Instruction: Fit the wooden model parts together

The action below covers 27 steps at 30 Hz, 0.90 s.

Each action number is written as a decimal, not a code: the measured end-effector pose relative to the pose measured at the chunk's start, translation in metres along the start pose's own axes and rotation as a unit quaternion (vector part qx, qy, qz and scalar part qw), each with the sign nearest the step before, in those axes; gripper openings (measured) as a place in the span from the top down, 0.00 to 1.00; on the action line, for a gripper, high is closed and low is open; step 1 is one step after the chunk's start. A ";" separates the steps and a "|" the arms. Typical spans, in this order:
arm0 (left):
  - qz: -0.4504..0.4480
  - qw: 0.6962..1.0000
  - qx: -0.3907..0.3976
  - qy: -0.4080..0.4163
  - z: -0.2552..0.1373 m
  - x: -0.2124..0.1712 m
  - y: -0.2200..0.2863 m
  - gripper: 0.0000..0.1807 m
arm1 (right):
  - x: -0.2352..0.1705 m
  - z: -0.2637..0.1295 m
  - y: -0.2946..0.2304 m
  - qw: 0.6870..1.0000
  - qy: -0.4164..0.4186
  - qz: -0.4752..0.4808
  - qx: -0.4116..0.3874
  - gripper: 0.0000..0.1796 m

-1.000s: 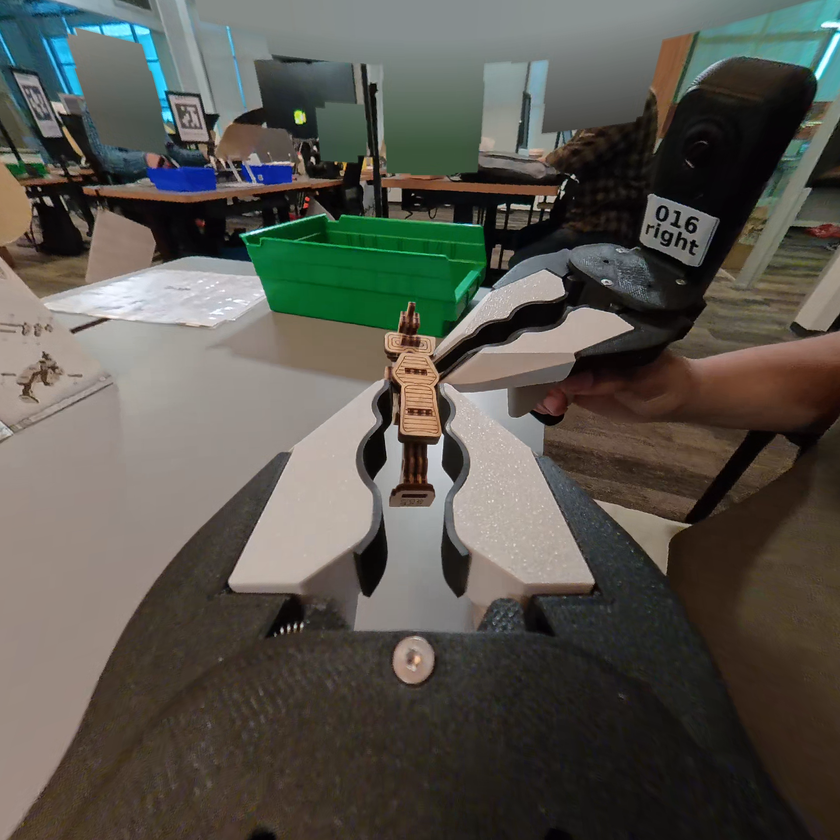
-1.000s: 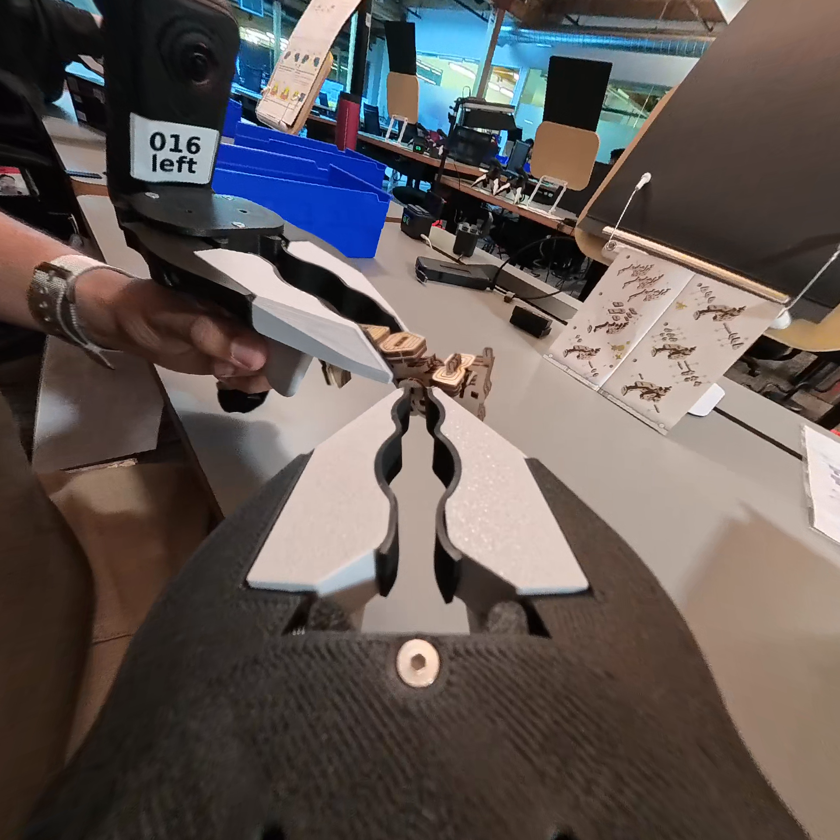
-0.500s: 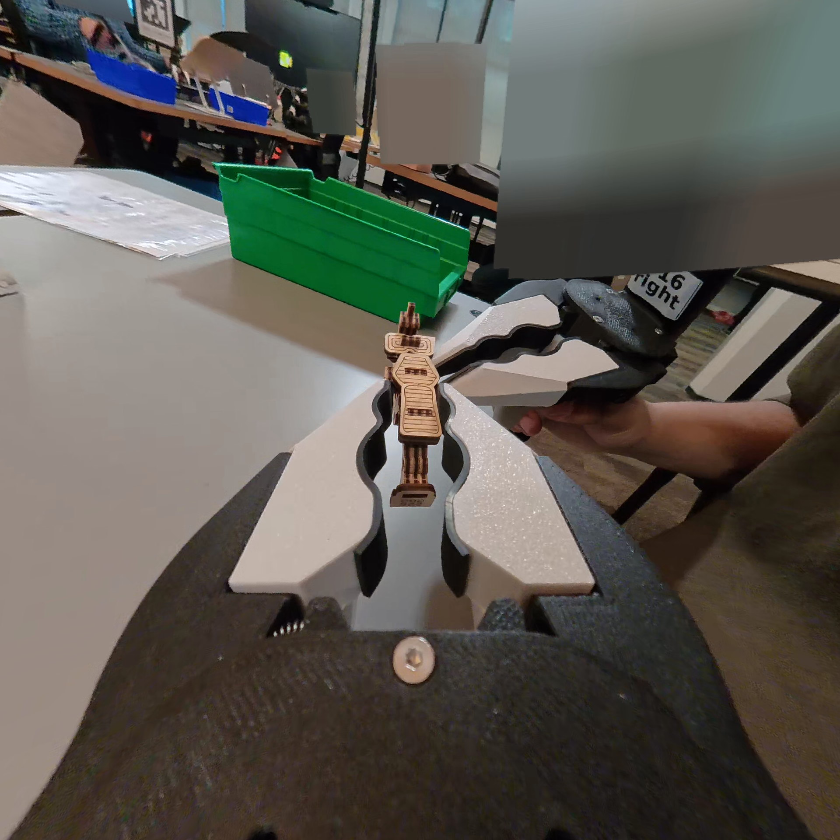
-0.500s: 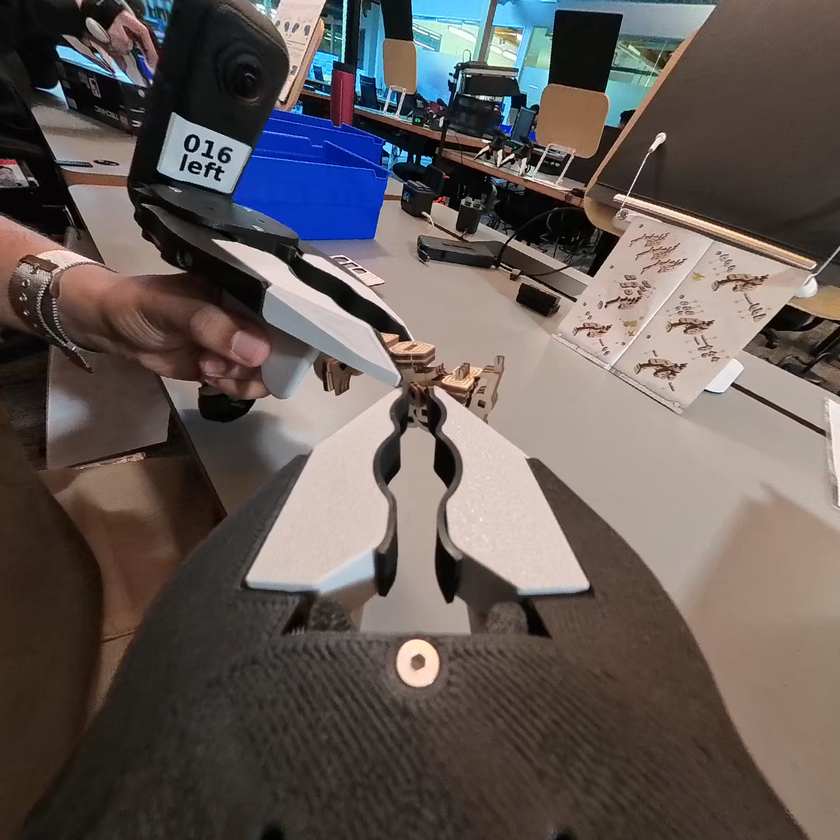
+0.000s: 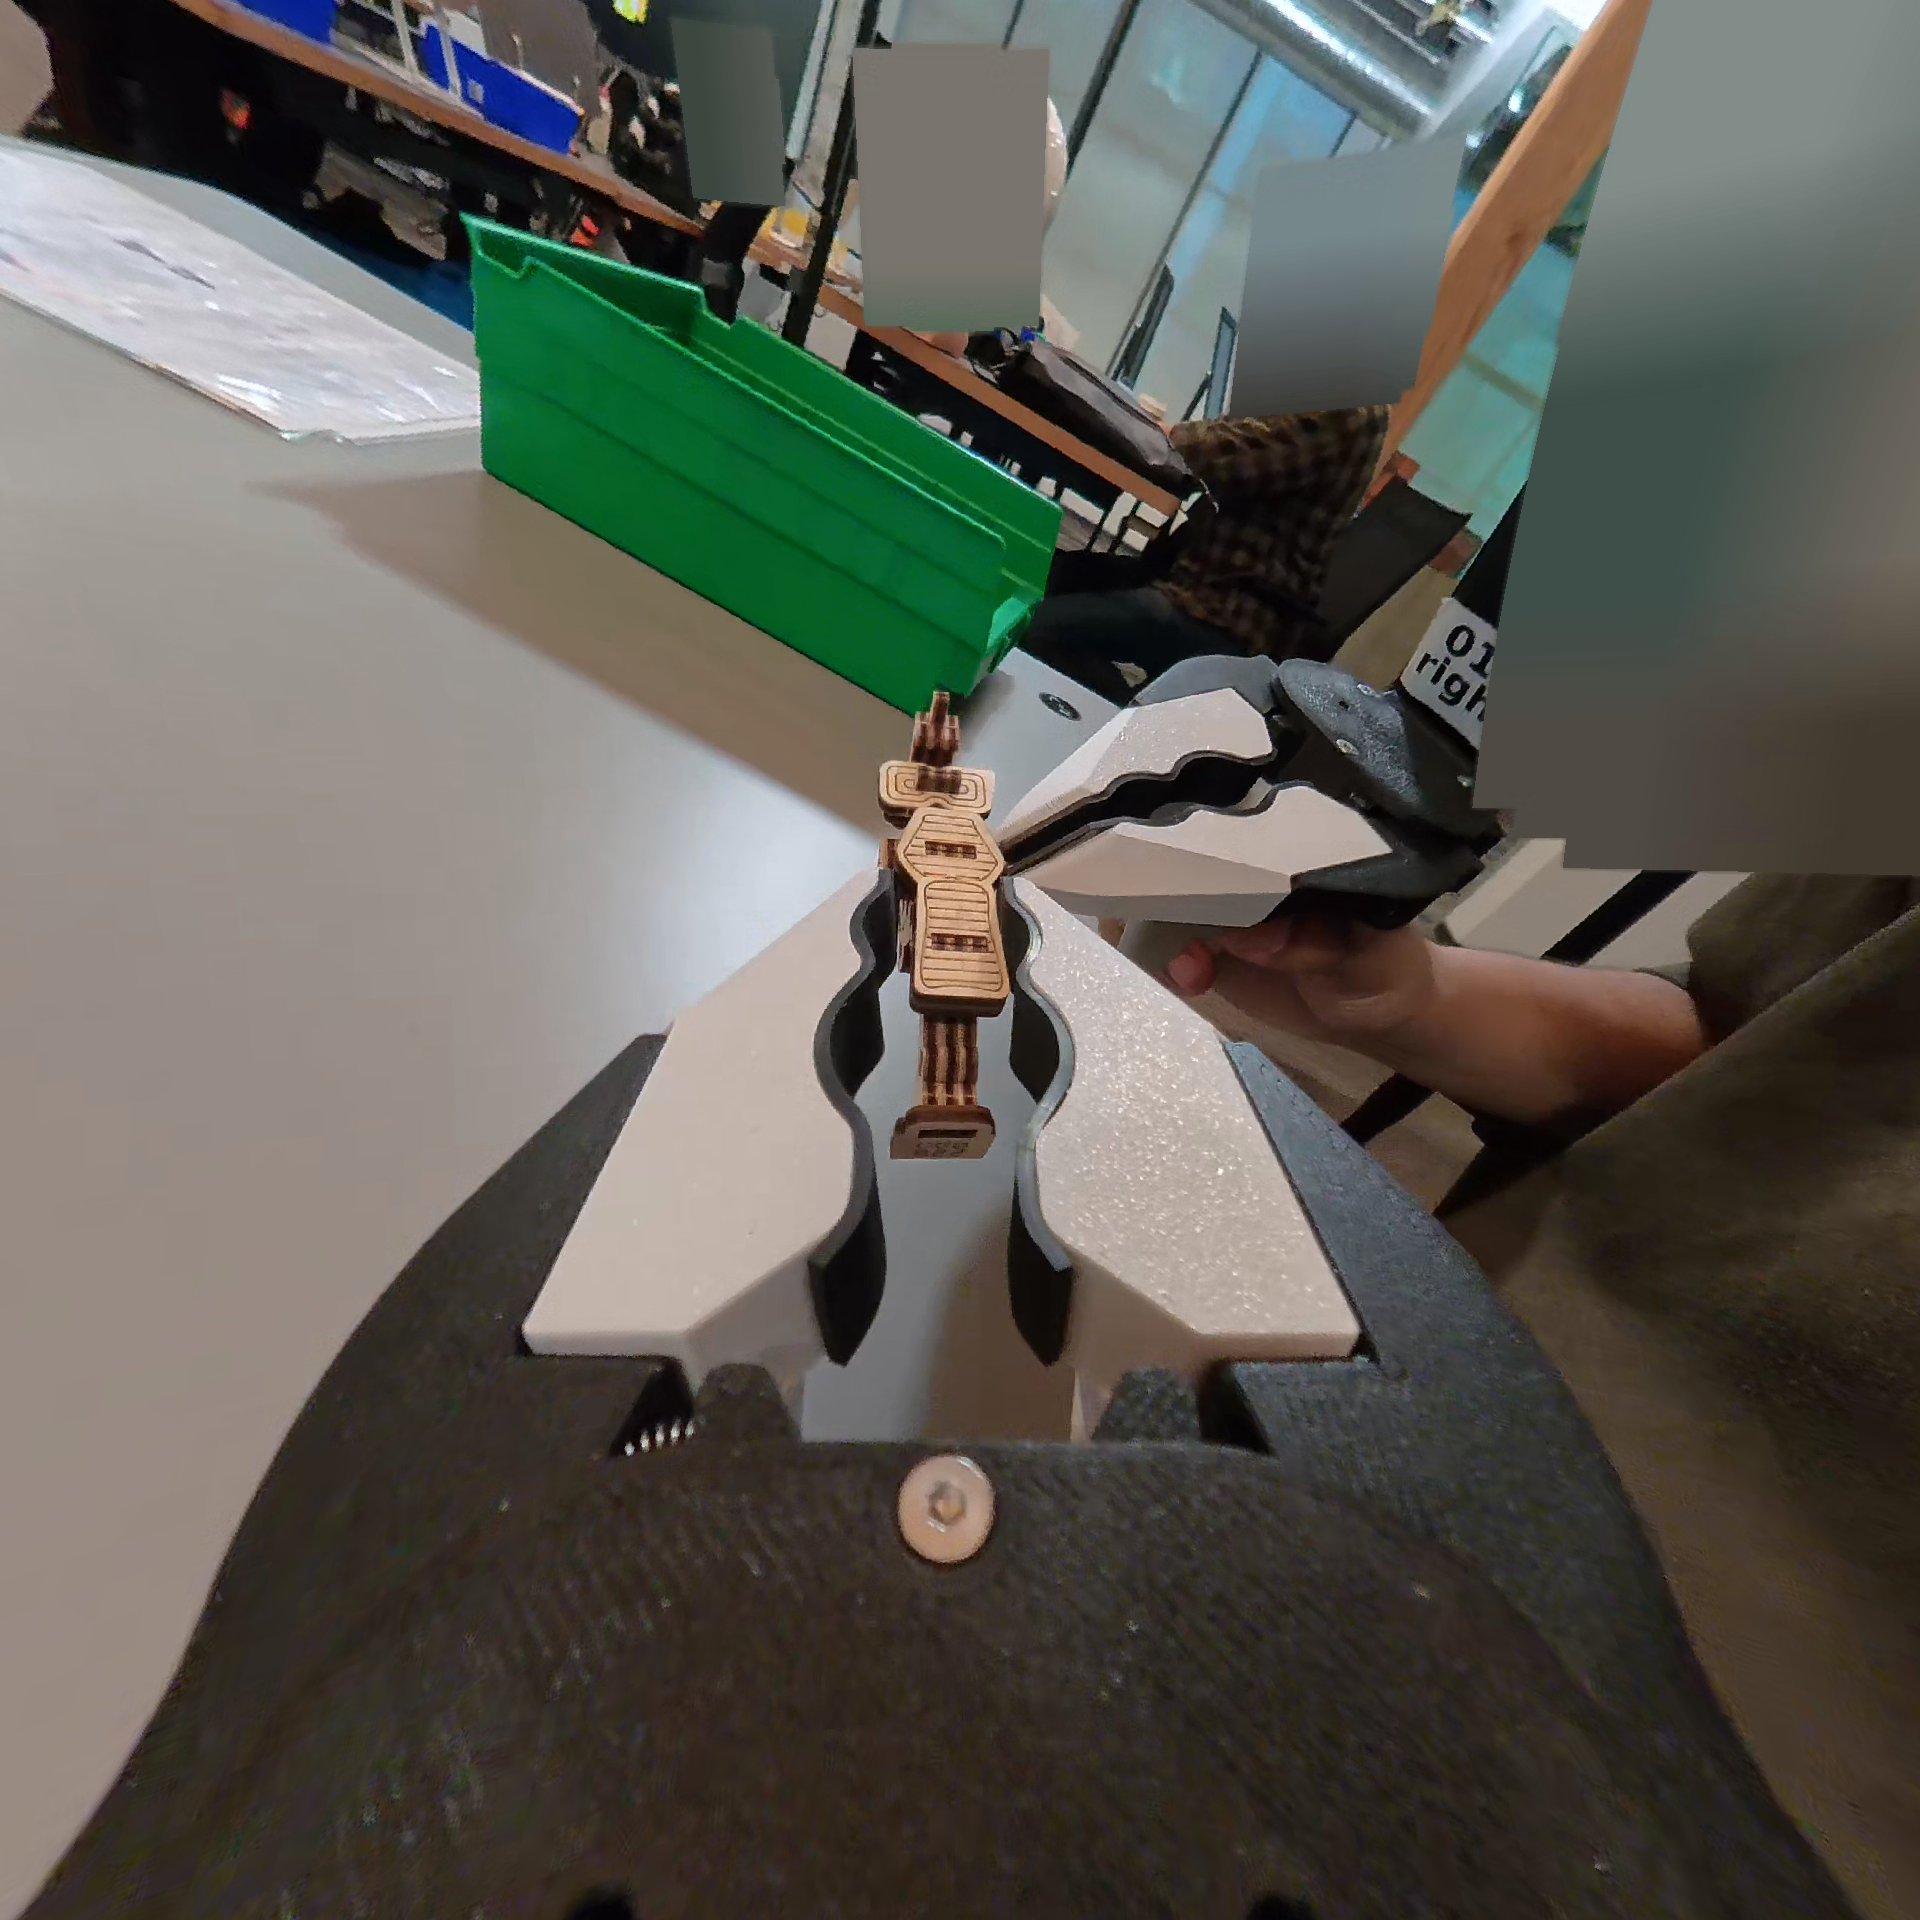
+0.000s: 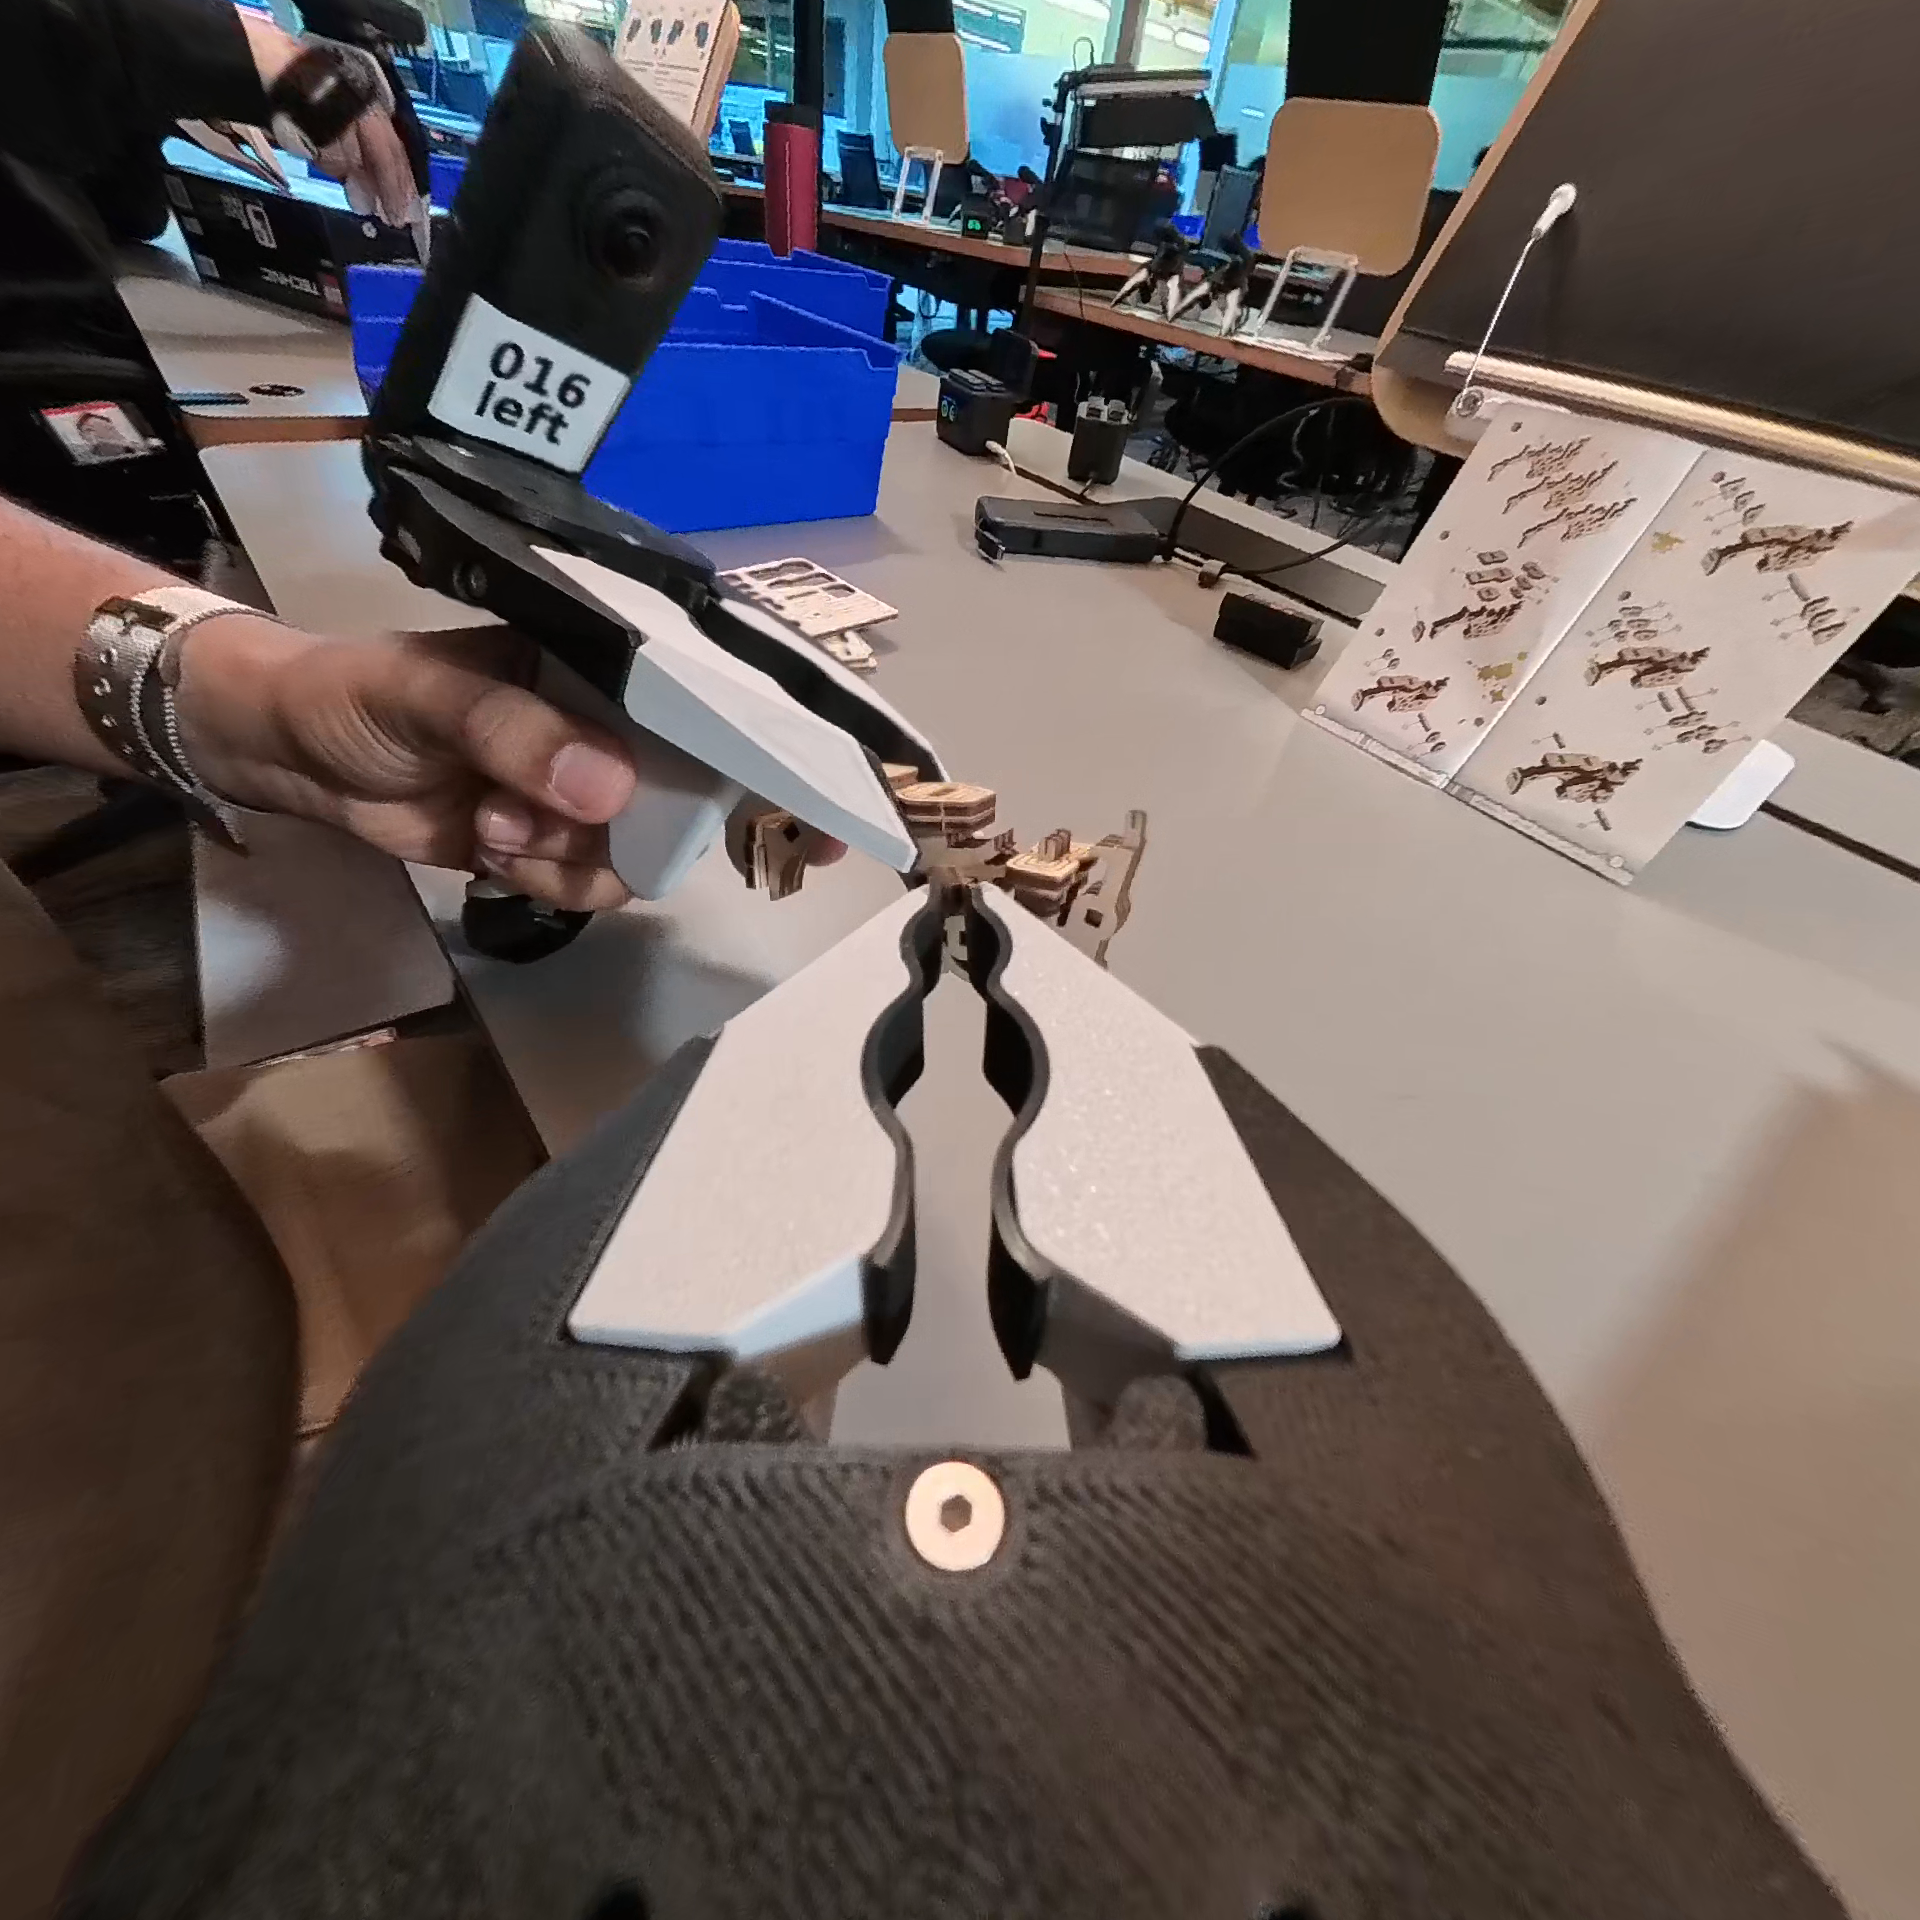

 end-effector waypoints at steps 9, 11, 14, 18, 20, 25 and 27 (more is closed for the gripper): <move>-0.085 0.996 -0.027 -0.015 0.001 -0.002 -0.010 0.91 | -0.008 0.001 0.006 0.993 0.008 0.104 0.047 0.99; -0.087 0.996 -0.027 -0.018 0.001 -0.002 -0.011 0.91 | -0.009 0.000 0.009 0.990 0.019 0.131 0.054 0.99; -0.089 0.995 -0.029 -0.019 0.002 -0.003 -0.010 0.91 | -0.011 -0.002 0.012 0.983 0.030 0.167 0.064 0.99; -0.096 0.995 -0.035 -0.022 0.002 -0.003 -0.011 0.91 | -0.014 -0.002 0.014 0.975 0.041 0.204 0.079 0.99; -0.101 0.994 -0.039 -0.023 0.002 -0.003 -0.011 0.91 | -0.014 -0.002 0.014 0.972 0.043 0.213 0.086 0.99; -0.115 0.992 -0.049 -0.025 0.003 -0.004 -0.011 0.91 | -0.015 -0.001 0.013 0.968 0.043 0.227 0.096 0.99; -0.119 0.991 -0.052 -0.026 0.003 -0.004 -0.012 0.91 | -0.016 -0.001 0.013 0.967 0.043 0.229 0.098 0.99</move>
Point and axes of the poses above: each gripper's, where its closed fingertips meet, z out along the fingers, x out of its top, y = z × x across the jaws, the point moved 8 cm from there along -z, back along the fingers, and after that the axes turned 13 degrees about -z, right-handed, at the moved point
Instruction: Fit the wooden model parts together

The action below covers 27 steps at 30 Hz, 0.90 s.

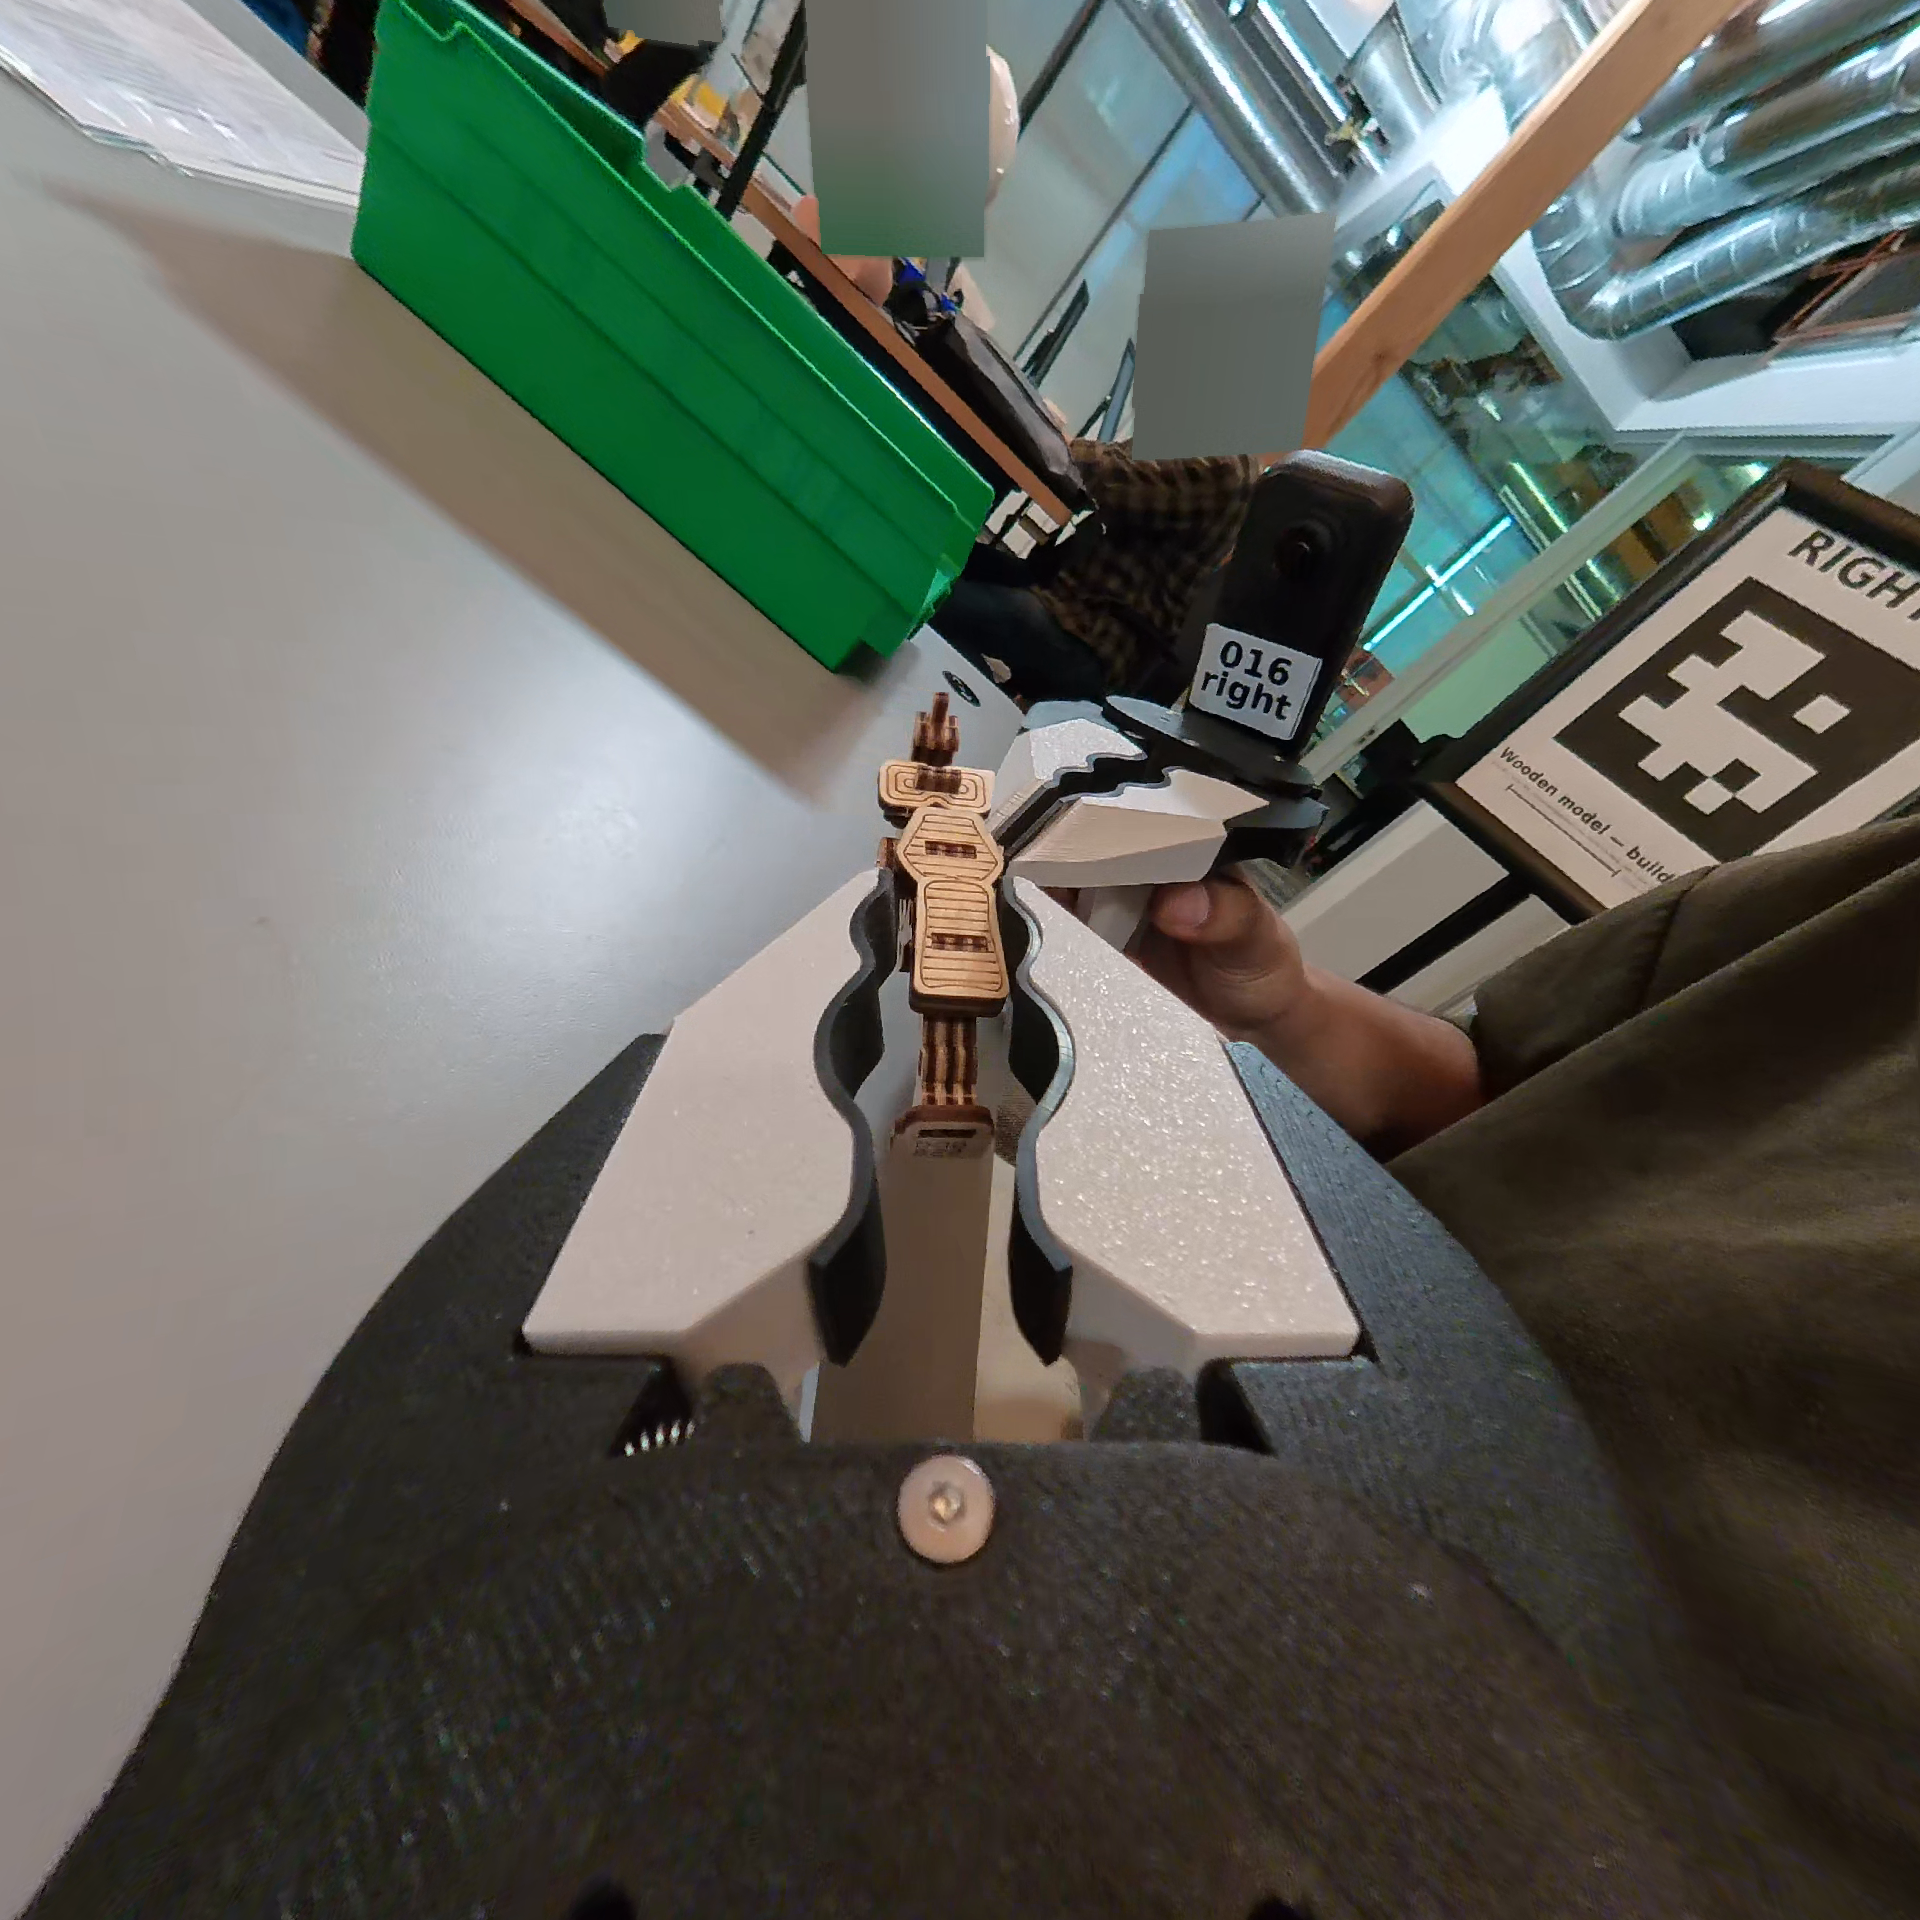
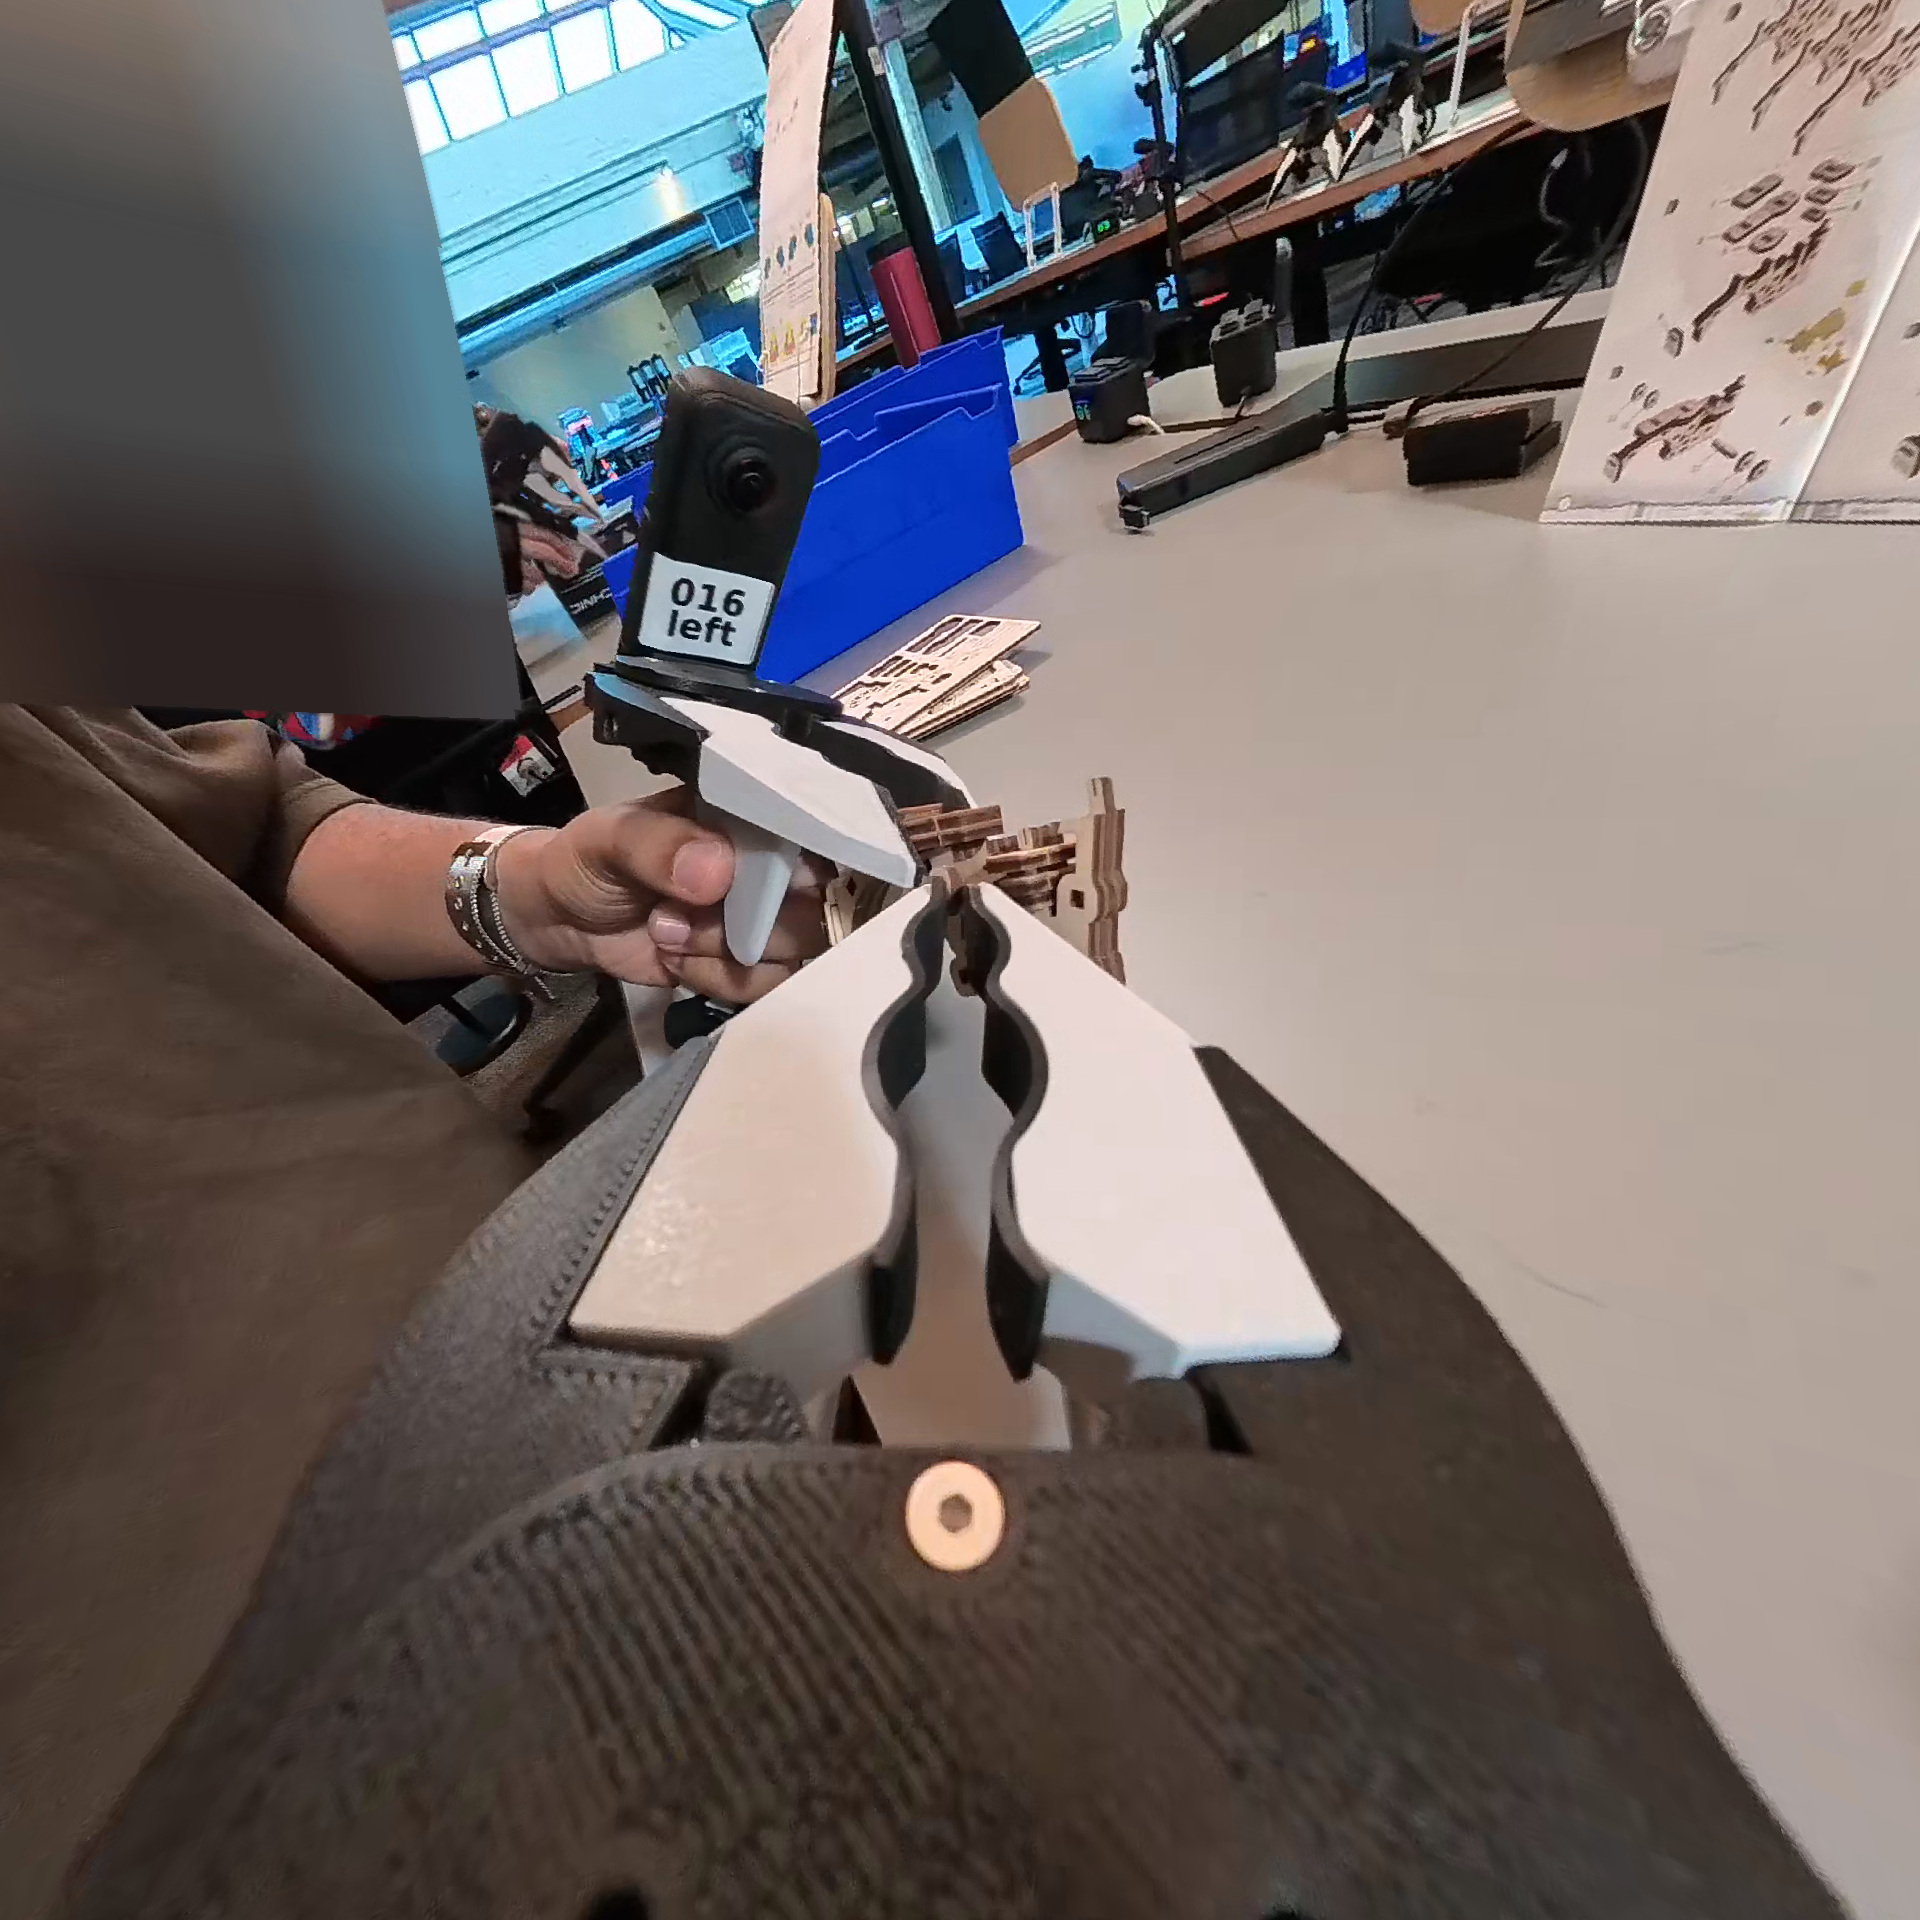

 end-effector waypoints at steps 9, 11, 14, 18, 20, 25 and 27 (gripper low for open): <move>-0.016 1.000 -0.011 -0.005 0.000 0.000 -0.002 0.91 | -0.003 0.000 0.003 0.999 0.002 0.038 0.008 1.00; -0.016 1.000 -0.011 -0.006 0.000 0.000 -0.002 0.91 | -0.004 0.000 0.003 0.999 0.001 0.040 0.008 1.00; -0.014 1.000 -0.008 -0.006 0.000 0.000 -0.003 0.91 | -0.004 0.000 0.003 0.999 -0.003 0.035 0.005 1.00; -0.013 1.000 -0.004 -0.007 0.000 -0.001 -0.004 0.91 | -0.005 0.000 0.003 0.999 -0.007 0.034 0.001 1.00; -0.013 1.000 -0.001 -0.007 0.000 -0.001 -0.004 0.91 | -0.005 0.000 0.004 0.999 -0.007 0.038 0.001 1.00; -0.017 1.000 0.000 -0.004 0.000 0.000 -0.005 0.91 | -0.005 0.000 0.004 0.999 -0.006 0.035 -0.003 0.99; -0.018 1.000 0.000 -0.003 0.000 0.000 -0.005 0.91 | -0.004 0.001 0.004 0.999 -0.006 0.033 -0.003 0.99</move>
Point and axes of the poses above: each gripper's, where its closed fingertips meet, z out along the fingers, x out of its top, y = z × x across the jaws, the point moved 8 cm from there along -z, back along the fingers, and after that the axes turned 13 degrees about -z, right-handed, at the moved point
